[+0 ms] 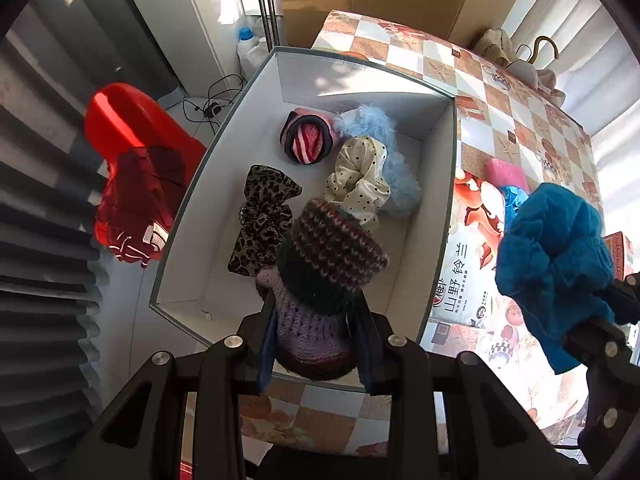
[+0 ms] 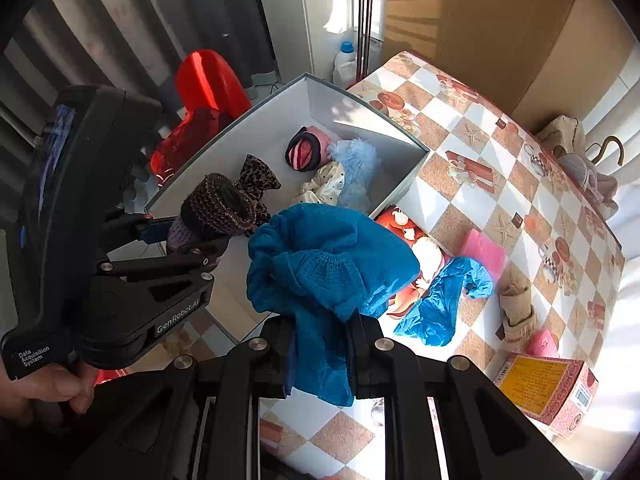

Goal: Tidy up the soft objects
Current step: 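Hold the knit hat and blue bag above the box, lowering slowly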

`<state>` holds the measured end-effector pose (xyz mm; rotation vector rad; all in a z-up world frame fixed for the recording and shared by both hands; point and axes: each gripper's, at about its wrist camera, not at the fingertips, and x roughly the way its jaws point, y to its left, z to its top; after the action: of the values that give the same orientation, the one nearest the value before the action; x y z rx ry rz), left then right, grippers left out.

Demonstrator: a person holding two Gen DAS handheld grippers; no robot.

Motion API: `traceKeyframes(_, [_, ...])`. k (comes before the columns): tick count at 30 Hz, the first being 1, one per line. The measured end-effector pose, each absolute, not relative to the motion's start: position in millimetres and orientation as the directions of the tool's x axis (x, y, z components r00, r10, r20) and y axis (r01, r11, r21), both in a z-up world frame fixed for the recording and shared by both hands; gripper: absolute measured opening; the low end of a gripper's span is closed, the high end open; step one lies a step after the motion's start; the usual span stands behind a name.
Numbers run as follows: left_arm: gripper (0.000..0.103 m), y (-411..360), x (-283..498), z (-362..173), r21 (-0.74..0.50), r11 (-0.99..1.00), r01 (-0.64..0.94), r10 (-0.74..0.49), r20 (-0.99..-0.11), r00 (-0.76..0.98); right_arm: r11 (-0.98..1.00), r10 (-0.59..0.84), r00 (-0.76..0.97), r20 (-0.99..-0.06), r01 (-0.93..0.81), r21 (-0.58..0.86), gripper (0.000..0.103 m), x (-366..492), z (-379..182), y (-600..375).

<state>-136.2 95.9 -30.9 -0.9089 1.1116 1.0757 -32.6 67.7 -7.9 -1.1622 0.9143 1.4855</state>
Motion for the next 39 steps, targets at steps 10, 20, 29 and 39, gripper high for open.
traceKeyframes(10, [0.035,92.1,-145.4,-29.9,-0.04,0.227,-0.973,0.207,-0.974,0.088,-0.249,0.263,-0.051,-0.964,-0.968,-0.017,0.02,-41.8,-6.1,64.3])
traceKeyframes(20, [0.035,86.4,-160.7,-26.7,-0.02,0.213,-0.977,0.226,-0.972,0.069,-0.279,0.265,-0.078,-0.961,-0.96,0.001,0.02,-58.1,-7.3,63.0])
traceKeyframes(29, [0.035,87.1,-175.2,-30.6,-0.034,0.192,-0.981,0.215,-0.974,0.076,-0.317,0.266,-0.088,-0.96,-0.949,-0.001,0.02,-73.8,-8.1,61.5])
traceKeyframes(39, [0.035,90.2,-185.6,-37.7,-0.068,0.175,-0.982,0.196,-0.975,0.103,-0.312,0.259,-0.093,-0.961,-0.95,0.008,0.02,-78.4,-11.2,61.5])
